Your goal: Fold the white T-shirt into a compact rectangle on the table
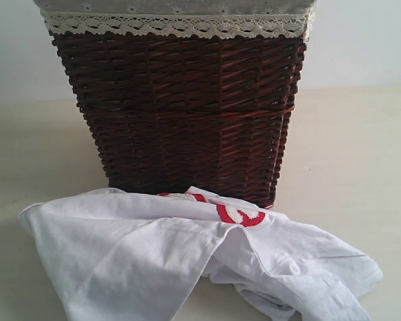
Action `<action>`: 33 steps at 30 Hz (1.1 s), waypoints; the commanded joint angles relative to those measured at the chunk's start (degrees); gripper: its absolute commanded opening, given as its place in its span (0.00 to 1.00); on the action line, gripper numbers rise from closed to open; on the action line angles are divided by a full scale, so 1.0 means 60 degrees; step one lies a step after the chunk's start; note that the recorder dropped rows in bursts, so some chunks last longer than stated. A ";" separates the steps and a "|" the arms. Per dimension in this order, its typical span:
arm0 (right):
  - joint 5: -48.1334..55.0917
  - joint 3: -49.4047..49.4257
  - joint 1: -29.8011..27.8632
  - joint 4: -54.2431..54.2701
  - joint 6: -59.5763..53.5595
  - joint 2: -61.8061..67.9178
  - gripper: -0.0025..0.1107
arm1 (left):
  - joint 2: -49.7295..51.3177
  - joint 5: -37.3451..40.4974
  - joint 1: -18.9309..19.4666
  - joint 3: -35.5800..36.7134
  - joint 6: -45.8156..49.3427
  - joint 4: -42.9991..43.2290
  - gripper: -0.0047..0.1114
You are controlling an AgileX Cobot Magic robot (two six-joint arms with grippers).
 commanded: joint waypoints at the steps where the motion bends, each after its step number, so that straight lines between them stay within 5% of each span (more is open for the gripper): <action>1: -0.0088 0.0042 0.0028 -0.0027 -0.0016 -0.0047 0.50 | -0.0062 0.0005 -0.0010 0.0030 -0.0007 -0.0115 0.06; 10: -0.0185 0.0042 0.0028 0.0013 -0.0016 -0.0009 0.50 | -0.0062 0.0005 -0.0010 0.0030 -0.0007 -0.0073 0.06; 26: -0.1745 -0.1912 0.0028 0.0731 -0.0013 1.0194 0.50 | -0.0062 0.0005 -0.0010 0.0030 -0.0007 -0.0043 0.06; 33: -0.5849 -0.2026 0.0028 0.0731 -0.0083 1.0719 0.50 | -0.0062 0.0005 -0.0010 0.0030 -0.0007 -0.0043 0.06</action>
